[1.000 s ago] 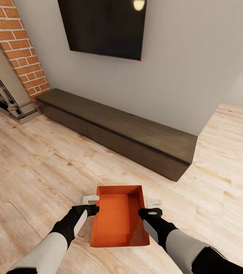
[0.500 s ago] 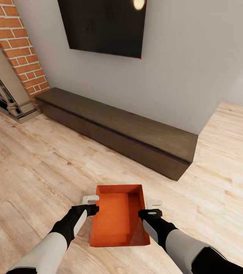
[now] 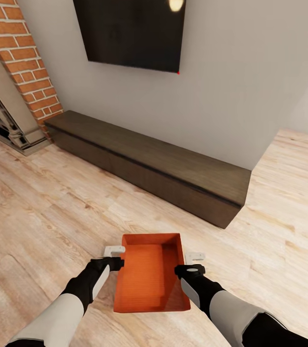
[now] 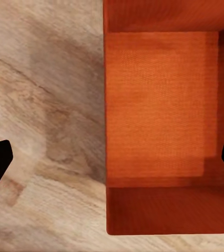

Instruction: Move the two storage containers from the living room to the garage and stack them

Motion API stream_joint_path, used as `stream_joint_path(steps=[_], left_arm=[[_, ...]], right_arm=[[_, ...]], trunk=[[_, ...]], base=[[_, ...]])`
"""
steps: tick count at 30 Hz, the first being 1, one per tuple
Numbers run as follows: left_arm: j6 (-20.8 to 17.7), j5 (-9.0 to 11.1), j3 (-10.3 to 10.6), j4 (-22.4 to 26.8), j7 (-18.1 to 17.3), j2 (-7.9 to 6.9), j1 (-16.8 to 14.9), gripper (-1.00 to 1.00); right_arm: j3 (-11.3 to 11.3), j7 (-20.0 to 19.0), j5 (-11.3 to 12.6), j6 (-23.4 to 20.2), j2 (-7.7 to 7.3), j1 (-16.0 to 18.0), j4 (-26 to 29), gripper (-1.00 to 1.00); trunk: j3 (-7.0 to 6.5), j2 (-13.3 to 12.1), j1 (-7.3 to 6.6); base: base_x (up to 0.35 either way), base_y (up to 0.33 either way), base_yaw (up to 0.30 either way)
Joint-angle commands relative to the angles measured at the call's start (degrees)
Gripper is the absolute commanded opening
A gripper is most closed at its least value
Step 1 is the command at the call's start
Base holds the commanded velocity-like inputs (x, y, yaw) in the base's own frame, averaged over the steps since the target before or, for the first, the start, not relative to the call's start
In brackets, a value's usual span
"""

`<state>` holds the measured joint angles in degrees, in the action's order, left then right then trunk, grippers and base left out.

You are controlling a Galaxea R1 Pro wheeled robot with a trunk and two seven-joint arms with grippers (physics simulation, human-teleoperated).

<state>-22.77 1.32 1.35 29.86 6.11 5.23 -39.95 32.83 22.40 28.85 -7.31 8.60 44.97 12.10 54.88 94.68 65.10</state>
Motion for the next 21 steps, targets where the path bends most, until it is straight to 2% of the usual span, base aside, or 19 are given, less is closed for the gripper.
stream_joint_path(steps=[1, 21], left_arm=[[-0.32, 0.06, 0.18, 0.1, 0.26, 0.01, 0.0, 1.0], [-0.42, -0.09, 0.13, -0.23, 0.13, -0.03, -0.02, 1.0]], right_arm=[[0.49, 0.37, 0.25, -0.43, -0.04, 0.03, 0.12, 1.0], [0.49, 0.37, 0.22, 0.29, -0.16, 0.03, 0.12, 1.0]], trunk=[[0.22, 0.43, 0.22], [3.81, 8.46, 4.61]], base=[[0.0, 0.0, 0.0], [0.0, 0.0, 0.0]])
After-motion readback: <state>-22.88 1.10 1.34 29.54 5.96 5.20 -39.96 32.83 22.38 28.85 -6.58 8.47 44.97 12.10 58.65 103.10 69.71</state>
